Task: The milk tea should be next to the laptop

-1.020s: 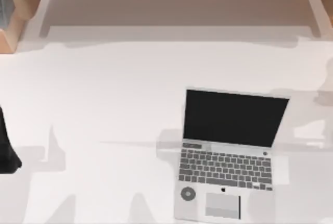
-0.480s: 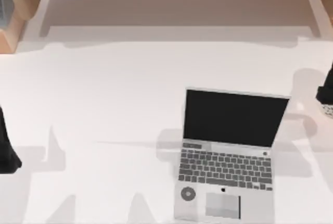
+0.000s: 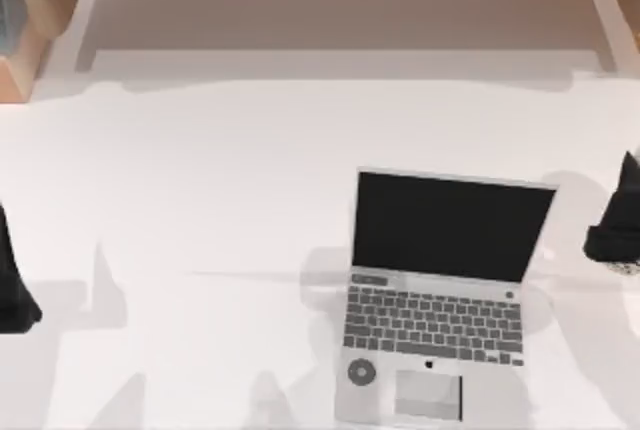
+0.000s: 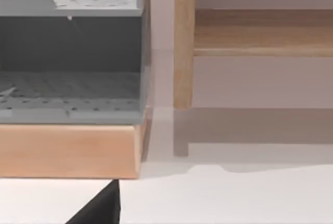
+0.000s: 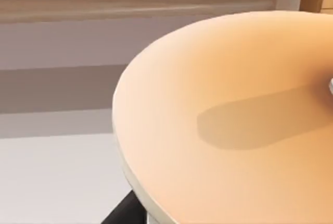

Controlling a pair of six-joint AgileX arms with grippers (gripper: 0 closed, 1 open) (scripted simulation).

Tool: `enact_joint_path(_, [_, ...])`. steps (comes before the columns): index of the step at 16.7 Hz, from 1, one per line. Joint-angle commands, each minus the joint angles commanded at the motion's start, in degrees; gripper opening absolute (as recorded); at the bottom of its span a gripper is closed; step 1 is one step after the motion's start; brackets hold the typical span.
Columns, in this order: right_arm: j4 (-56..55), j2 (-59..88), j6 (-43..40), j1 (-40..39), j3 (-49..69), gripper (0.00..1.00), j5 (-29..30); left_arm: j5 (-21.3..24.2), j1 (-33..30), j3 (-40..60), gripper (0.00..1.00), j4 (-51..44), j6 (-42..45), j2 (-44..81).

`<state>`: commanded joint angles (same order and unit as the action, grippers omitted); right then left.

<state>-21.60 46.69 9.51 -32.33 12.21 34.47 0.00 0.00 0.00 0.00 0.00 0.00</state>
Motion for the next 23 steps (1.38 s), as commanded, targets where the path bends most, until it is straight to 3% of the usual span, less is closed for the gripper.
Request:
enact_joint_path(5, [9.9,-12.3,2.6,-10.5,-3.8,0.00,9.2,0.0,0.0,0.0,1.00,0.0,0.0,0.0])
enact_joint_path(9, [15.4,-17.5,4.1,-15.7,-6.7,0.00,13.2,0.0,0.0,0.0,1.00,0.0,0.0,0.0])
enact_joint_path(23, [15.0,-17.4,4.8,-17.0,-7.0,0.00,13.1,0.0,0.0,0.0,1.00,0.0,0.0,0.0])
